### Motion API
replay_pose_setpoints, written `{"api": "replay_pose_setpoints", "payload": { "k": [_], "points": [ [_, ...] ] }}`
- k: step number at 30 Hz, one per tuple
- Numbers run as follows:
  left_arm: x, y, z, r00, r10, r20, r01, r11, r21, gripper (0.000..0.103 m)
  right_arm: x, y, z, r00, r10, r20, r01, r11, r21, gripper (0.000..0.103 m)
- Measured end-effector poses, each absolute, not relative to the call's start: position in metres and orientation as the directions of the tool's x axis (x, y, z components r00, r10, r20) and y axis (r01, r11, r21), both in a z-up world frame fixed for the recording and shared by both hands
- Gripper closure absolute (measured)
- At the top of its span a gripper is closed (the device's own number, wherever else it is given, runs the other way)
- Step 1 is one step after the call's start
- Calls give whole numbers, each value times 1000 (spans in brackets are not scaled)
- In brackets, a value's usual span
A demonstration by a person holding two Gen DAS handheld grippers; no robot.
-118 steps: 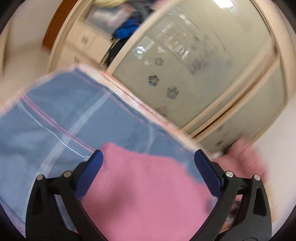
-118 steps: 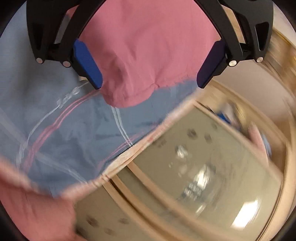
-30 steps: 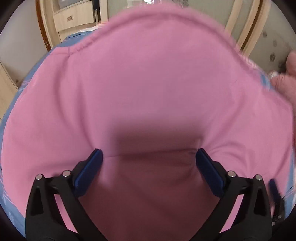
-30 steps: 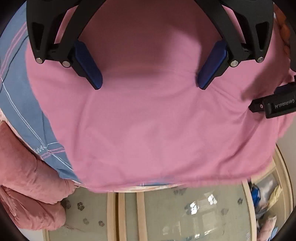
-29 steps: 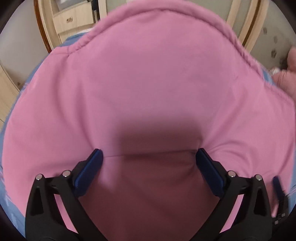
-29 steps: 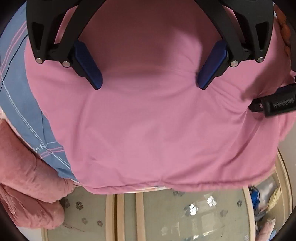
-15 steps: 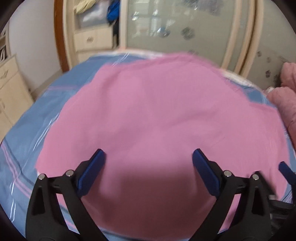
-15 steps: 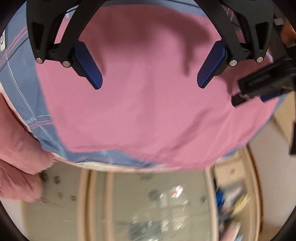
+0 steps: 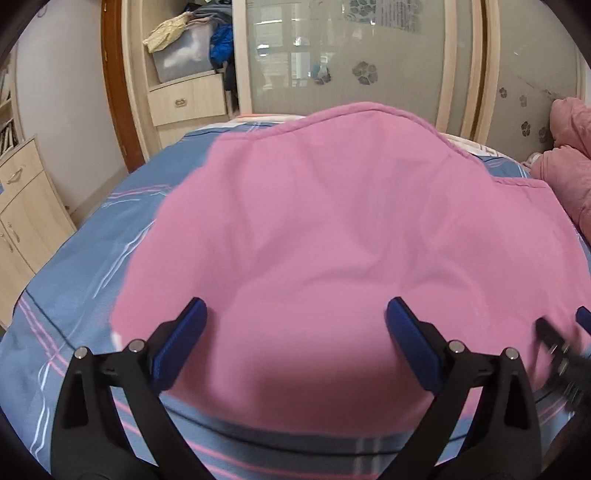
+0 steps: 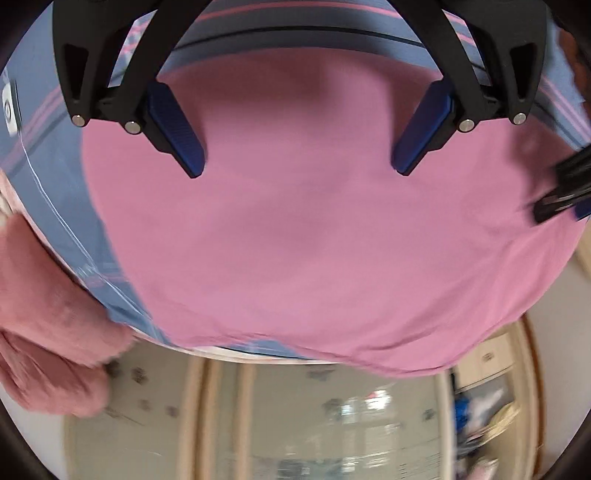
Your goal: Fold large clothes
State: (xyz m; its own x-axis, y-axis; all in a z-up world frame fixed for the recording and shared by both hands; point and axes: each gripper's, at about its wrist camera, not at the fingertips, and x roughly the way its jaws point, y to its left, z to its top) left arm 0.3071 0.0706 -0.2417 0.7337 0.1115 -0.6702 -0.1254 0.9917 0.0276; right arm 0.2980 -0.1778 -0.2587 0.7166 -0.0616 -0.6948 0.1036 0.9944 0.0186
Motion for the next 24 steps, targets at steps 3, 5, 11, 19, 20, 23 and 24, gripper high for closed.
{"api": "replay_pose_setpoints", "payload": {
  "k": [3,5,11,19,20,23,24],
  "points": [
    [316,96,-257,691,89,-717,-144,989,-16,3,313,-215,-279,664,-9,-747,173,975,142,1],
    [321,107,-255,686,122,-717,-176,984,0,3,311,-216,-280,656,-9,-754,186,971,151,1],
    [314,121,-233,717,91,-691,-213,973,-93,3,310,-200,-251,674,-140,-725,212,977,8,1],
    [315,126,-246,705,97,-703,-225,970,-92,2,306,-216,-252,671,-99,-734,253,962,102,1],
    [310,123,-242,728,83,-680,-207,973,-103,2,301,-208,-246,701,-70,-710,213,970,115,1],
    [296,110,-240,761,92,-642,-189,979,-83,2,293,-181,-231,751,-116,-650,185,982,38,1],
    [295,110,-241,765,90,-638,-190,978,-89,2,293,-173,-229,756,-124,-642,176,984,17,1]
  ]
}}
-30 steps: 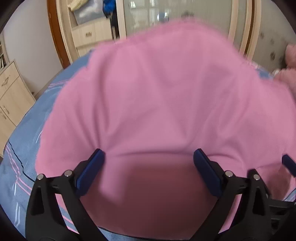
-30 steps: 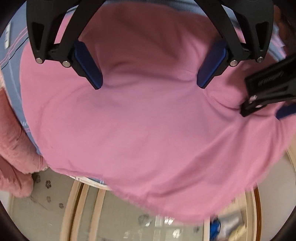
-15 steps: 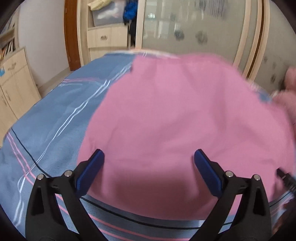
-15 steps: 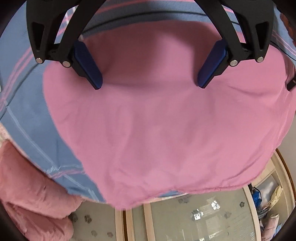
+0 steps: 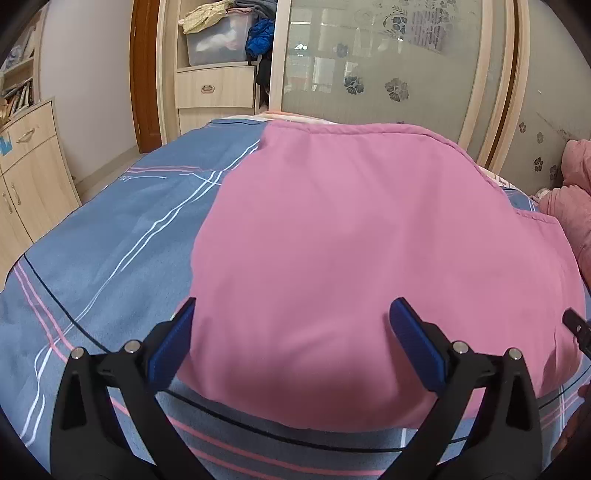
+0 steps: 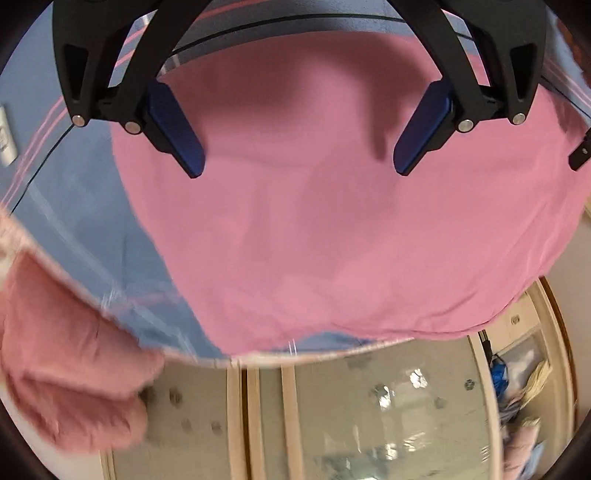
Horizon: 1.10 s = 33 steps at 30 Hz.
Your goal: Fold large clothes
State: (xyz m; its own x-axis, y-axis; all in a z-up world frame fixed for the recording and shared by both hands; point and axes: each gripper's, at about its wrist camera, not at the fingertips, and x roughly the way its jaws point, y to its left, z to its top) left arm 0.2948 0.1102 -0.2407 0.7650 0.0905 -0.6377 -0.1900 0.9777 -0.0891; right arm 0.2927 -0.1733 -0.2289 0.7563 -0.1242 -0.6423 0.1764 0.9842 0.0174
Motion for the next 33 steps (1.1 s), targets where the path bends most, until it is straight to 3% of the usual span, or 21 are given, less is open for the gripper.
{"api": "replay_pose_setpoints", "payload": {
  "k": [3,8,14,19,26,30,33],
  "points": [
    [301,122,-243,770,65,-635,-194,972,-135,2,291,-158,-237,731,-104,-674,140,990,0,1],
    [313,120,-260,711,95,-697,-209,975,-80,2,308,-171,-260,684,-53,-727,150,986,69,1],
    [282,124,-236,790,104,-604,-226,965,-129,2,291,-174,-241,750,-51,-660,143,986,86,1],
    [275,105,-219,834,67,-547,-154,981,-114,2,286,-176,-236,753,-41,-657,134,987,91,1],
    [308,78,-252,755,64,-652,-133,990,-56,2,298,-178,-263,715,-46,-698,139,987,78,1],
    [309,67,-270,775,117,-622,-134,991,19,2,301,-176,-280,742,-45,-668,112,992,57,1],
    [318,71,-281,758,98,-644,-136,991,-8,2,305,-177,-289,749,-30,-662,99,993,67,1]
  ]
}}
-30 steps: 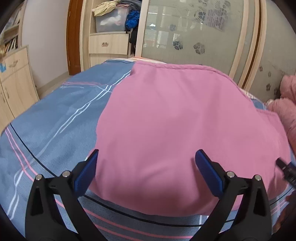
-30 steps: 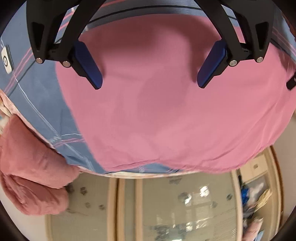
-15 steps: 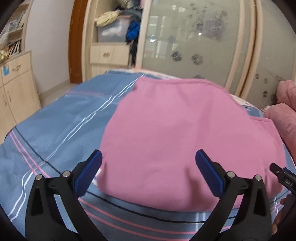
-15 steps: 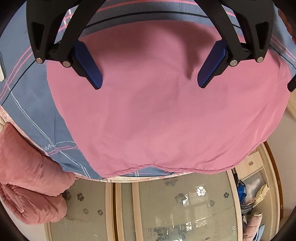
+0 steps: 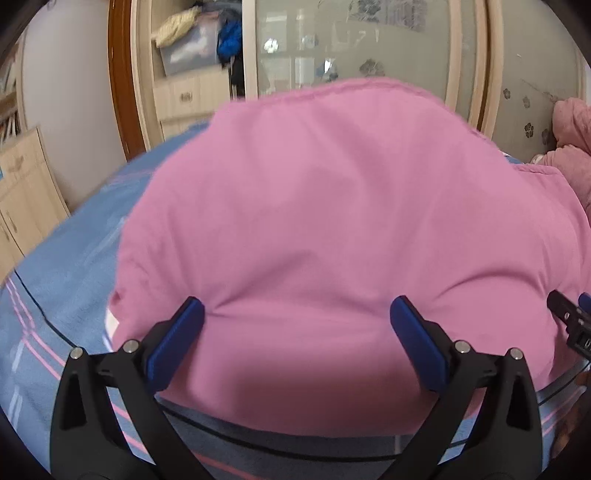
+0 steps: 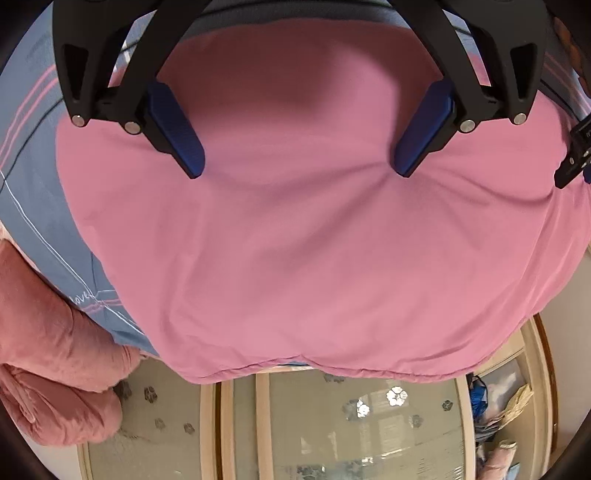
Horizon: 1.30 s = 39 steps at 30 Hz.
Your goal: Fold large clothes
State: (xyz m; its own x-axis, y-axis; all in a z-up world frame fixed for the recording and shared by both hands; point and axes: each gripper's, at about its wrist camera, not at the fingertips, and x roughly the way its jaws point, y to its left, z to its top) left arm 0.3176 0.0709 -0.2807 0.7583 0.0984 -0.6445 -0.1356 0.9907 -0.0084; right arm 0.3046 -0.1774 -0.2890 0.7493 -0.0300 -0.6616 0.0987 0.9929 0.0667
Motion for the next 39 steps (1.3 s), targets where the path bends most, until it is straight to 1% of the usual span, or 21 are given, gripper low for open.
{"api": "replay_pose_setpoints", "payload": {
  "k": [5,6,8,10,11,13,14,15,17,19,22,25,26,28,29,30,32,33,34,37,39],
  "points": [
    [318,63,-273,752,150,-642,-192,981,5,2,302,-182,-290,766,-12,-643,90,992,89,1],
    [314,62,-267,767,138,-627,-193,981,-20,2,299,-184,-287,777,-10,-630,92,991,98,1],
    [304,57,-251,818,48,-573,-137,984,-113,2,284,-191,-273,826,-72,-560,153,983,99,1],
    [302,41,-235,847,22,-531,-96,989,-112,2,278,-204,-258,851,-154,-502,230,969,94,1],
    [309,32,-231,841,28,-540,-82,994,-77,2,283,-211,-255,842,-176,-511,260,961,97,1],
    [325,22,-232,821,26,-570,-61,997,-42,2,303,-226,-260,794,-163,-586,277,955,110,1],
    [337,18,-238,797,35,-602,-63,998,-25,2,317,-232,-271,751,-150,-644,278,955,102,1],
    [349,19,-245,772,41,-634,-66,998,-16,2,323,-233,-278,736,-135,-664,268,958,101,1],
    [362,18,-263,744,37,-668,-60,998,-12,2,321,-229,-288,765,-155,-625,258,963,77,1],
    [360,18,-270,766,43,-641,-52,999,5,2,318,-223,-289,774,-186,-606,265,963,43,1],
    [348,20,-274,810,33,-586,-46,999,-6,2,316,-227,-288,791,-175,-586,264,962,69,1],
    [342,20,-263,797,32,-604,-44,999,-4,2,315,-227,-280,782,-182,-596,272,960,64,1],
    [337,19,-258,796,29,-604,-44,999,-9,2,312,-223,-271,787,-162,-595,253,965,72,1],
    [319,11,-247,821,-40,-570,21,999,-40,2,304,-210,-257,821,-73,-566,165,980,114,1],
    [317,3,-247,814,-45,-580,45,999,-13,2,304,-197,-249,822,-71,-565,138,987,78,1],
    [320,-4,-251,795,-27,-606,51,998,22,2,307,-187,-246,813,-85,-576,128,991,36,1],
    [332,-12,-262,748,28,-663,37,996,85,2,327,-166,-254,748,-107,-655,88,994,-62,1],
    [338,-12,-266,726,36,-686,34,995,89,2,339,-162,-265,698,-116,-707,74,993,-90,1],
    [342,-11,-267,709,37,-705,36,995,88,2,343,-164,-268,684,-103,-722,69,995,-76,1],
    [329,-7,-253,718,7,-696,41,998,52,2,329,-184,-254,697,-36,-716,86,996,34,1],
    [307,-3,-241,743,2,-669,29,999,35,2,308,-190,-237,729,-67,-681,123,992,34,1]
  ]
}}
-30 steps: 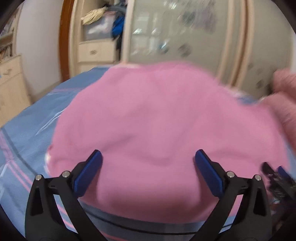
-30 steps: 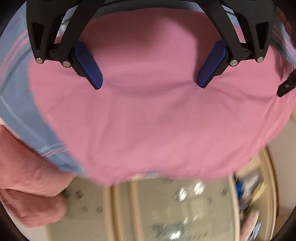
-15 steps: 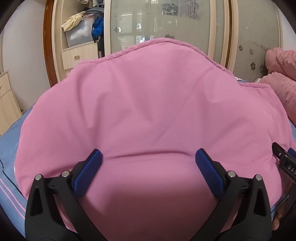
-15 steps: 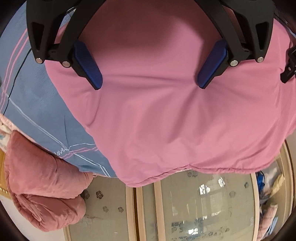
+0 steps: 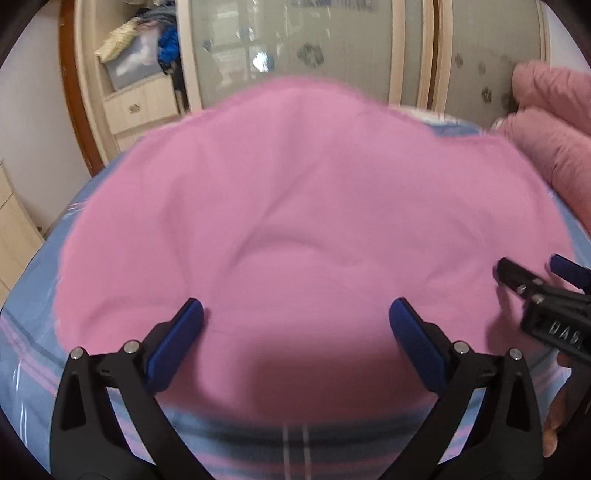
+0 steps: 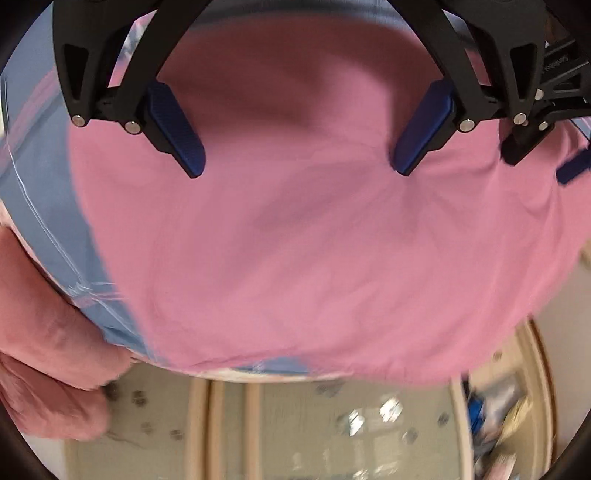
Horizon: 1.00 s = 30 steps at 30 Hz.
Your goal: Fold large clothes
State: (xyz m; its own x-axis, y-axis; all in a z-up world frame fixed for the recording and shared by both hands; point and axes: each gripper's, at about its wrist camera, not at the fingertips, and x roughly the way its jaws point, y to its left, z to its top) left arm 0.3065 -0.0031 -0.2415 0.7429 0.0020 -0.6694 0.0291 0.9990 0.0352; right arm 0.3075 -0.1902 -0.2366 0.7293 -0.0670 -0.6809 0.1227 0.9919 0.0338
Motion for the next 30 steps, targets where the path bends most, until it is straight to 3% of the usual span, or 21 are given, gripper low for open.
{"api": "replay_pose_setpoints", "payload": {
  "k": [4,11,13,16,20,30],
  "points": [
    [243,-4,-215,787,-33,-616,39,999,-3,2,246,-189,-193,804,-62,-591,125,990,67,1],
    [128,2,-123,891,10,-453,-1,1000,20,2,143,-162,-97,879,-139,-456,136,990,-40,1],
    [112,6,-101,897,0,-442,-2,1000,-4,2,116,-156,-73,886,-166,-433,156,986,-60,1],
    [91,11,-76,887,-18,-462,-1,999,-40,2,87,-154,-52,886,-192,-422,182,981,-63,1],
    [47,18,-51,911,10,-412,-35,998,-54,2,57,-150,-41,890,-161,-425,164,986,-31,1],
    [13,47,-43,901,-8,-434,-41,994,-103,2,31,-116,-44,873,-78,-482,90,996,1,1]
  ]
}}
